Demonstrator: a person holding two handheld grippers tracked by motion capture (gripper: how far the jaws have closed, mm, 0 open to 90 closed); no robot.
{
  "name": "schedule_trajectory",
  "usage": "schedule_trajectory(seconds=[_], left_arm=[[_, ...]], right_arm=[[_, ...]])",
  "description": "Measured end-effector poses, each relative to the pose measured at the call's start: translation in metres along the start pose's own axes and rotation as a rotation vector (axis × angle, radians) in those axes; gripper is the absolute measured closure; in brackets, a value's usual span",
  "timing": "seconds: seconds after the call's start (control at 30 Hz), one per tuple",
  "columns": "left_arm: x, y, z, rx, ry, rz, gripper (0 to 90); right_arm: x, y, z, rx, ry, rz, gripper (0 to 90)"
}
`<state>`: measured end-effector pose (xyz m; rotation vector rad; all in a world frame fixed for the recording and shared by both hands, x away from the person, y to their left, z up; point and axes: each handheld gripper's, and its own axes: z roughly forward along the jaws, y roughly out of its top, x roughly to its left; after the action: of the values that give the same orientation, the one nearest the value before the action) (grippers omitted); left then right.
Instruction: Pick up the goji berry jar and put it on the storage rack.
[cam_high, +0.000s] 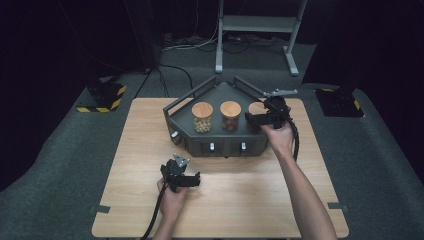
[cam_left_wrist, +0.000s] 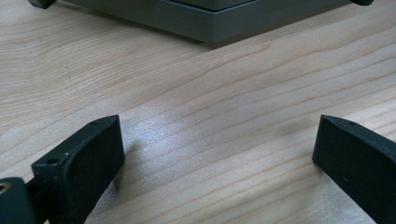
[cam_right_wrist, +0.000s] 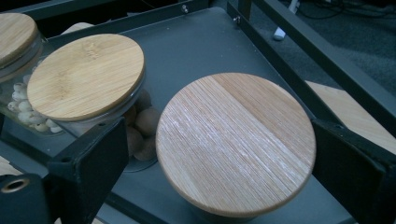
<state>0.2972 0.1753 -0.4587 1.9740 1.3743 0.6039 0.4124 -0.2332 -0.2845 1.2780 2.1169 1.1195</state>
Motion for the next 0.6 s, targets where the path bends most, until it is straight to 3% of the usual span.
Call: schedule_trajectory(seconds=[0.6], left_arm=[[0.000,0.000,0.000,0.001,0.000,-0.002,2.2]], right_arm=[[-0.003,-0.003,-0.017,-0.040,0.009,0.002,7.7]])
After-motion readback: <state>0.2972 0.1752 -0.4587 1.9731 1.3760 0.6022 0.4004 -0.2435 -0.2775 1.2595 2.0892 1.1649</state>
